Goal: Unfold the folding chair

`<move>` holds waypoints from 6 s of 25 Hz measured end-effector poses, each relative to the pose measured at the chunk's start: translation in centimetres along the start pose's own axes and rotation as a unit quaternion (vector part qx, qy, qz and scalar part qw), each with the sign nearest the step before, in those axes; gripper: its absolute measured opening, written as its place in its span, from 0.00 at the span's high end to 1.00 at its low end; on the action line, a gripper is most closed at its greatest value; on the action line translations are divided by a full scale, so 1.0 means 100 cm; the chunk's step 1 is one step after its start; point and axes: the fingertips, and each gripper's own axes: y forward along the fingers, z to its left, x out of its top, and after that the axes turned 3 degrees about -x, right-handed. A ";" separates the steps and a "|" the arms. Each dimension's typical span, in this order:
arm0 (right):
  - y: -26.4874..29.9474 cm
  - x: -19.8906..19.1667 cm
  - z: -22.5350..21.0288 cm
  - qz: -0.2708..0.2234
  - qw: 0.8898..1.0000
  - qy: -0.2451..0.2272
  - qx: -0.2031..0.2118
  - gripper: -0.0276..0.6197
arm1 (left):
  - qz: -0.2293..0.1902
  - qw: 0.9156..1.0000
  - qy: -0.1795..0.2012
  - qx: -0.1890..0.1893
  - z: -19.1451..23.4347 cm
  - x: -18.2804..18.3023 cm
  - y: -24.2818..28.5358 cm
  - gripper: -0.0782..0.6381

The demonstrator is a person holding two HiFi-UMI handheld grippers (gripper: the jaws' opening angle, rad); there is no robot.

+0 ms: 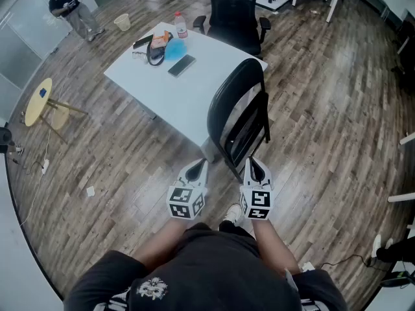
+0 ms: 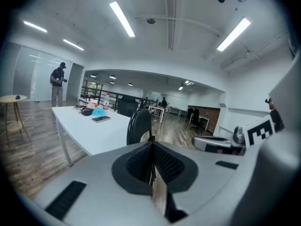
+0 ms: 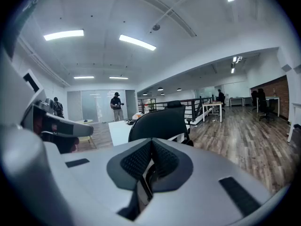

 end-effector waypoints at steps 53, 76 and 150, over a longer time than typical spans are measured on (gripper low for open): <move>0.339 -0.179 -0.098 0.388 0.896 0.098 -0.194 0.48 | 0.349 0.896 0.046 -0.270 0.069 0.076 0.324 0.61; 0.234 -0.182 -0.191 0.313 0.903 0.199 -0.218 0.55 | 0.362 0.891 0.075 -0.265 0.042 0.060 0.324 0.67; -0.143 -0.315 -0.482 0.119 0.971 0.169 -0.121 0.77 | 0.174 0.972 0.096 -0.126 -0.239 -0.089 0.291 0.88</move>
